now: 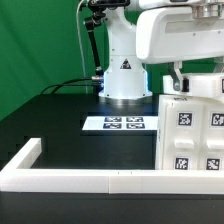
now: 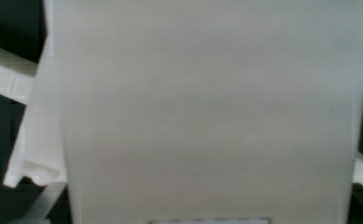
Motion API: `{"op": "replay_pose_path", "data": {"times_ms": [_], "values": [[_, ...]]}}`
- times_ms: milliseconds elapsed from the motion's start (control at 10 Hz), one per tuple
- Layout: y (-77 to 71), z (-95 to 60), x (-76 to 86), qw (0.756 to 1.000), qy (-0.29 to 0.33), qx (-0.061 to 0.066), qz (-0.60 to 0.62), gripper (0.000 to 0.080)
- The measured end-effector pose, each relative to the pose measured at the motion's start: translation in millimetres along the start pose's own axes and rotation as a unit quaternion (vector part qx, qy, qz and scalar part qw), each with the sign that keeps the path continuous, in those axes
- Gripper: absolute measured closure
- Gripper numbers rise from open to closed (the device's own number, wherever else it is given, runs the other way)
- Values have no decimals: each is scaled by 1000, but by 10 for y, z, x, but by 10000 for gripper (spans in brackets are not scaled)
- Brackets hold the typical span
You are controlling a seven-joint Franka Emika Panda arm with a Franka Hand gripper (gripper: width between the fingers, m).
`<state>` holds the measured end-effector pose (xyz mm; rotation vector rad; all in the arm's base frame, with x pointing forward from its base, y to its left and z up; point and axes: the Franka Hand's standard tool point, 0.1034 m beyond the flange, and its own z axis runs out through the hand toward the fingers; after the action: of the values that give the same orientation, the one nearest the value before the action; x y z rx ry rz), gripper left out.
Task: Assemble cabinet
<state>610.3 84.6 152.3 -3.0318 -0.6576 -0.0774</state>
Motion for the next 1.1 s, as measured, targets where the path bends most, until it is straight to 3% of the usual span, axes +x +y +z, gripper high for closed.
{"op": "replay_pose_path", "data": {"times_ms": [300, 600, 1100], "values": [[13, 7, -8, 1000, -1, 0, 7, 259], [47, 17, -14, 992, 8, -3, 124, 259], [16, 23, -43, 929, 17, 3, 369, 258]]}}
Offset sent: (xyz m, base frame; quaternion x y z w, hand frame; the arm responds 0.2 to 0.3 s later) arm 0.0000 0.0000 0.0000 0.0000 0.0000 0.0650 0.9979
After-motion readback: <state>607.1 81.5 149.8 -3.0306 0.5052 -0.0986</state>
